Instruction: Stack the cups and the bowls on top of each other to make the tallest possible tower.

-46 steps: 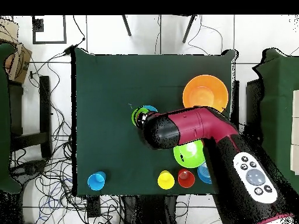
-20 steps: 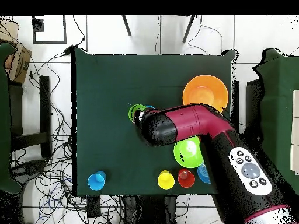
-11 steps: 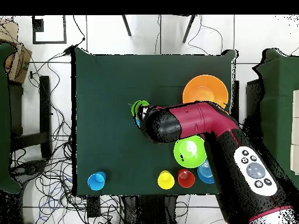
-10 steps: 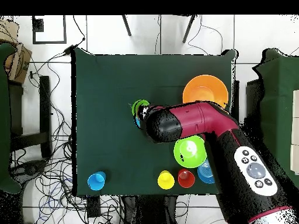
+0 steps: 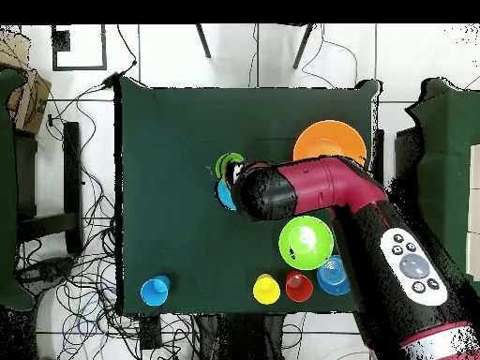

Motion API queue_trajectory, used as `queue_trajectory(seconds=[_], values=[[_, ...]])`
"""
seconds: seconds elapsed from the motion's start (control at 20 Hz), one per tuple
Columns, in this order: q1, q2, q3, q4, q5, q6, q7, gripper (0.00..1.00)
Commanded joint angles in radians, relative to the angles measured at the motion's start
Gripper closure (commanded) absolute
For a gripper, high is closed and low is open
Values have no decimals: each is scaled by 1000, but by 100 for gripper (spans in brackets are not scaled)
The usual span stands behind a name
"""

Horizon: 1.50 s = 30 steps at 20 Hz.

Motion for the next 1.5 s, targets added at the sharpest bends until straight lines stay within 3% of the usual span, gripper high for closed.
queue_trajectory(seconds=[0.05,0.55,0.9,1.5], values=[[36,58,-58,-60,-153,16,-144,100],[20,76,-40,-58,-202,33,-168,100],[-21,68,-7,-30,-181,30,-191,100],[-33,11,19,39,-145,39,-170,100]])
